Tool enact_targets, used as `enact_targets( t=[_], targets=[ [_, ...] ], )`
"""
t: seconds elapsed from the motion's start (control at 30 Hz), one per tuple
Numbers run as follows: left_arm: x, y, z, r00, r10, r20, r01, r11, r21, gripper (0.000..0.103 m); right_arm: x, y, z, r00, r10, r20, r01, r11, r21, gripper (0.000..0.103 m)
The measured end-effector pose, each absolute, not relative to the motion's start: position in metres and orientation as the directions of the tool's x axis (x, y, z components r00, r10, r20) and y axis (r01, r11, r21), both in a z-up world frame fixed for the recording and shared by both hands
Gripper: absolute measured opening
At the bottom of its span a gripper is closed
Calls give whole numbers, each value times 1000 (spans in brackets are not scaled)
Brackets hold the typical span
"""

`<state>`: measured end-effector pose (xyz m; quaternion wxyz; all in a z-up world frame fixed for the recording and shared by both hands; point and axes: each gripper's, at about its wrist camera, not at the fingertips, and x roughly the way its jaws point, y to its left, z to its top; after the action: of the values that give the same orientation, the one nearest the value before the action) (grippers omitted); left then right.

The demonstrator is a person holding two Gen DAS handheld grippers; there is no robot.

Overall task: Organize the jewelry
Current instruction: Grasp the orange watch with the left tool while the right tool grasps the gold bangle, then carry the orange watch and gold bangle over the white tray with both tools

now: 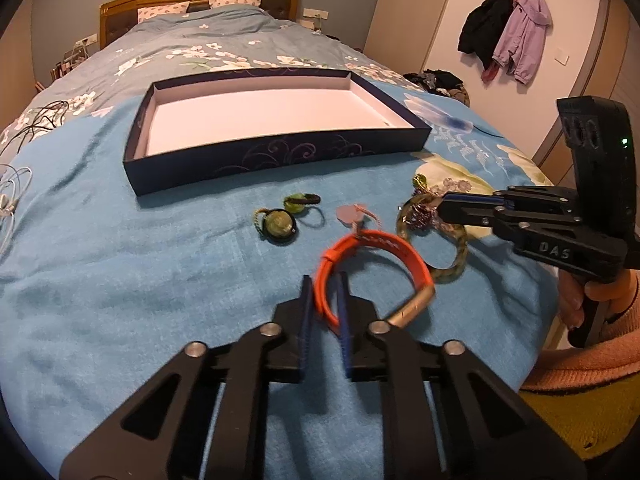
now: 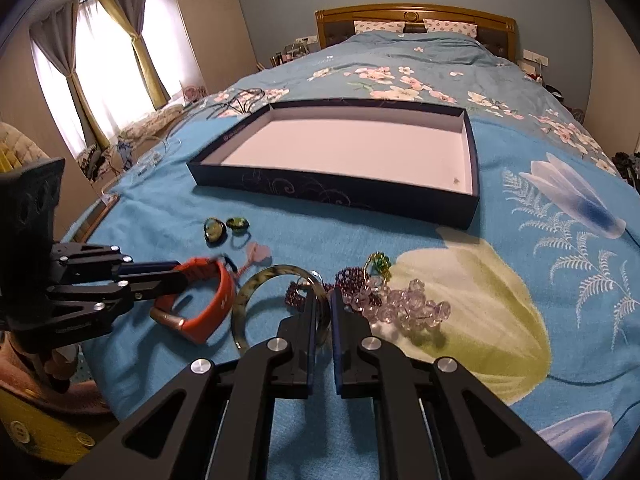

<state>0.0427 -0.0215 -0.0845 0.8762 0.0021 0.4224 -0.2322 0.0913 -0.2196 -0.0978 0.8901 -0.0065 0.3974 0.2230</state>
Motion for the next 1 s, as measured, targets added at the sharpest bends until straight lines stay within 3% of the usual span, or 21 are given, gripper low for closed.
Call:
enact_targets(
  t=[0.3, 0.4, 0.57, 0.63, 0.7, 0.77, 0.9, 1.0],
  targets=[
    [54, -4, -54, 598, -436, -673, 422, 885, -198, 9, 105, -228, -71, 632, 431, -644, -397, 894, 208, 6],
    [63, 0, -40, 620, -446, -646, 429, 882, -198, 1, 118, -228, -63, 650, 434, -624, -399, 894, 205, 6],
    [76, 1, -23, 640, -454, -620, 464, 871, -160, 1, 141, -224, -52, 671, 428, -606, -404, 896, 186, 6],
    [76, 1, -22, 643, -446, -623, 464, 874, -147, 6, 144, -222, -51, 672, 432, -601, -408, 894, 187, 6],
    [76, -1, -31, 618, -442, -650, 463, 873, -155, 23, 146, -222, -53, 665, 437, -605, -411, 891, 192, 6],
    [79, 0, -44, 596, -417, -687, 442, 884, -153, 30, 147, -222, -57, 657, 437, -614, -410, 891, 196, 6],
    [84, -2, -64, 549, -388, -740, 417, 895, -159, 36, 150, -222, -66, 642, 433, -633, -402, 893, 204, 6],
    [86, -3, -75, 523, -395, -755, 426, 889, -170, 32, 150, -222, -69, 637, 438, -635, -403, 891, 210, 6]
  ],
)
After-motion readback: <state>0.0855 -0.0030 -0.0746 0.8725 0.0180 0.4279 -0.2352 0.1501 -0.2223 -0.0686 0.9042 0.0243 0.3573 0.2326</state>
